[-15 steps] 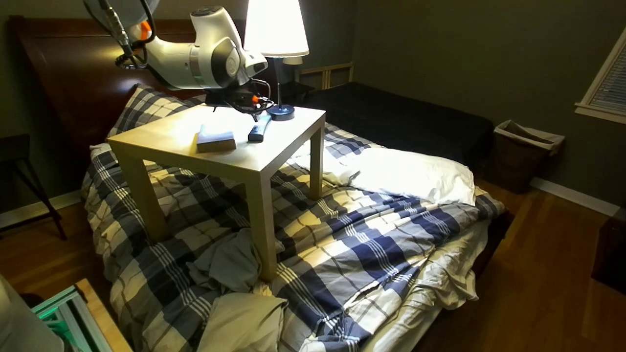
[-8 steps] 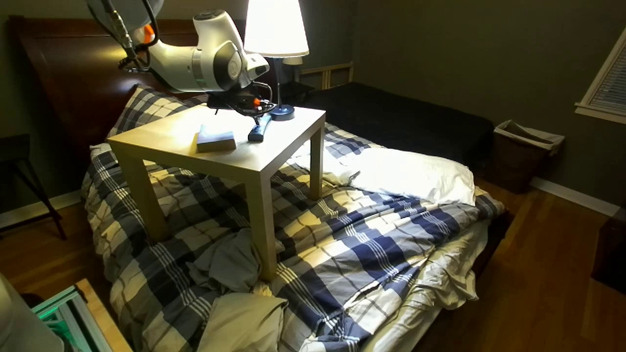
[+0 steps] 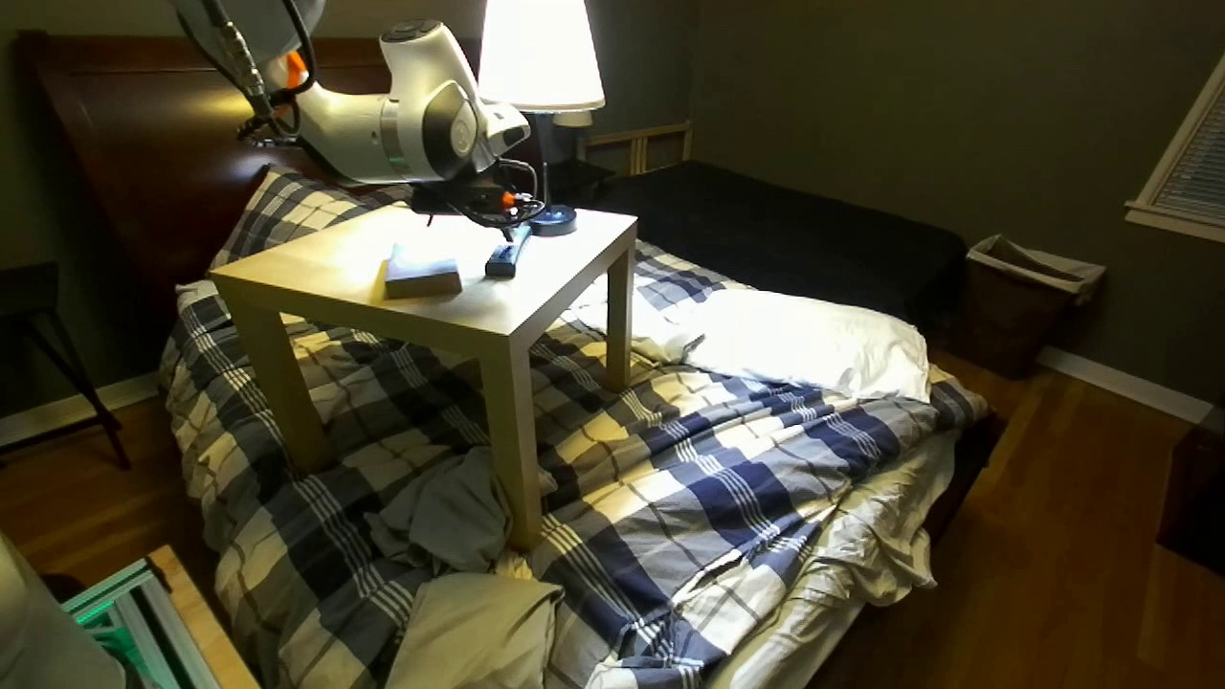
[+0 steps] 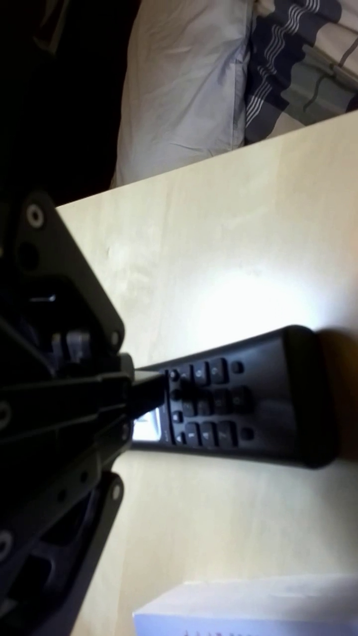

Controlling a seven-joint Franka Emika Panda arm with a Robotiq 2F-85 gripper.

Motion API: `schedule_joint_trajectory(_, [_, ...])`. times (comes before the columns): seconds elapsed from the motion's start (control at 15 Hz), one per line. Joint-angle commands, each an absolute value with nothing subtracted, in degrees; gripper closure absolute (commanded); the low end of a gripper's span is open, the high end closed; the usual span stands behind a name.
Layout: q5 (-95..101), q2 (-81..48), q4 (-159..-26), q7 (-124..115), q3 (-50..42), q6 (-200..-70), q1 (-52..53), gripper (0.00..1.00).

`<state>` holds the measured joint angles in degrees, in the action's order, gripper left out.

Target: Press a button on the remote

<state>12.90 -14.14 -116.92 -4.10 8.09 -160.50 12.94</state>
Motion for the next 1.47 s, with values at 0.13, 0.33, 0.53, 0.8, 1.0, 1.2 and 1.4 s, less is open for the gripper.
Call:
schedule_joint_trajectory(0.13, [14.64,-15.02,-116.32,-4.32,6.88,-161.04,14.03,1.0])
schedule_joint_trajectory(0.33, [15.52,-15.14,-116.31,-4.5,6.56,-160.86,14.4,1.0])
schedule_joint_trajectory(0.53, [17.24,-15.32,-116.28,-4.82,5.89,-160.95,14.93,1.0])
schedule_joint_trajectory(0.8, [19.29,-15.4,-116.31,-5.14,5.1,-161.06,15.44,1.0])
schedule_joint_trajectory(1.0, [20.17,-15.53,-116.59,-5.31,4.92,-160.93,15.74,1.0])
schedule_joint_trajectory(1.2, [20.88,-15.5,-116.77,-5.8,4.77,-160.92,16.21,1.0])
schedule_joint_trajectory(1.4, [21.72,-15.31,-116.65,-6.83,4.35,-161.16,16.59,1.0])
